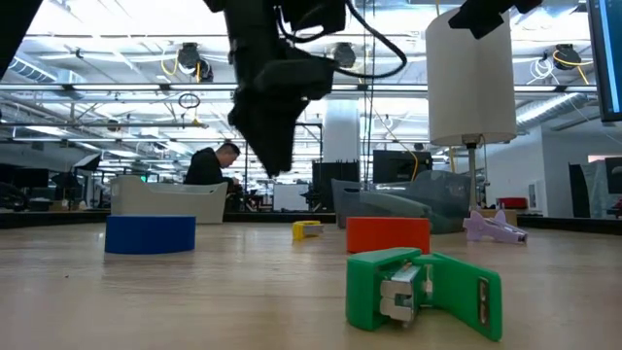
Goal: Pick and place Stapler, Stapler remover, tape
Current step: Put the small yellow stapler into the black bin
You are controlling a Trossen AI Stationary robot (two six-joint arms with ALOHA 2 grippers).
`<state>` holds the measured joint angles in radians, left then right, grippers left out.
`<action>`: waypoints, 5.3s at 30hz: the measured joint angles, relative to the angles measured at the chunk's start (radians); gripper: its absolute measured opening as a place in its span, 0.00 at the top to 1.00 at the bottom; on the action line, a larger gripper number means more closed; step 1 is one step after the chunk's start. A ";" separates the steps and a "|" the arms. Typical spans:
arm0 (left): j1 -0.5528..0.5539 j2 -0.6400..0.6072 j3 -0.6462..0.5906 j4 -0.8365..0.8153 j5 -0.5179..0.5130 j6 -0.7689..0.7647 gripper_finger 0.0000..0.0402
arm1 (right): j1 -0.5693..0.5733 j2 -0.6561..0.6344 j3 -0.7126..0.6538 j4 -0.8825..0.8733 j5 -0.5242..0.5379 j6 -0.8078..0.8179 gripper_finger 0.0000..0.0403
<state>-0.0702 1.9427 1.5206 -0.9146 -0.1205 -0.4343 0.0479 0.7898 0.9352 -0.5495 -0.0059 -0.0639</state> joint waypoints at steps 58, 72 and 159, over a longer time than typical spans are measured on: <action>0.109 0.068 -0.135 0.359 0.147 0.430 0.43 | 0.000 0.010 0.000 0.081 0.111 0.045 0.61; 0.117 0.083 -0.136 0.390 0.164 0.465 0.43 | 0.000 0.010 0.000 0.082 0.112 0.052 0.61; 0.094 -0.215 -0.135 0.915 0.250 0.010 0.81 | 0.000 0.265 0.000 0.290 0.147 0.049 1.00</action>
<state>0.0233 1.7275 1.3853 0.0005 0.1291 -0.4244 0.0479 1.0550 0.9353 -0.2599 0.1413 -0.0151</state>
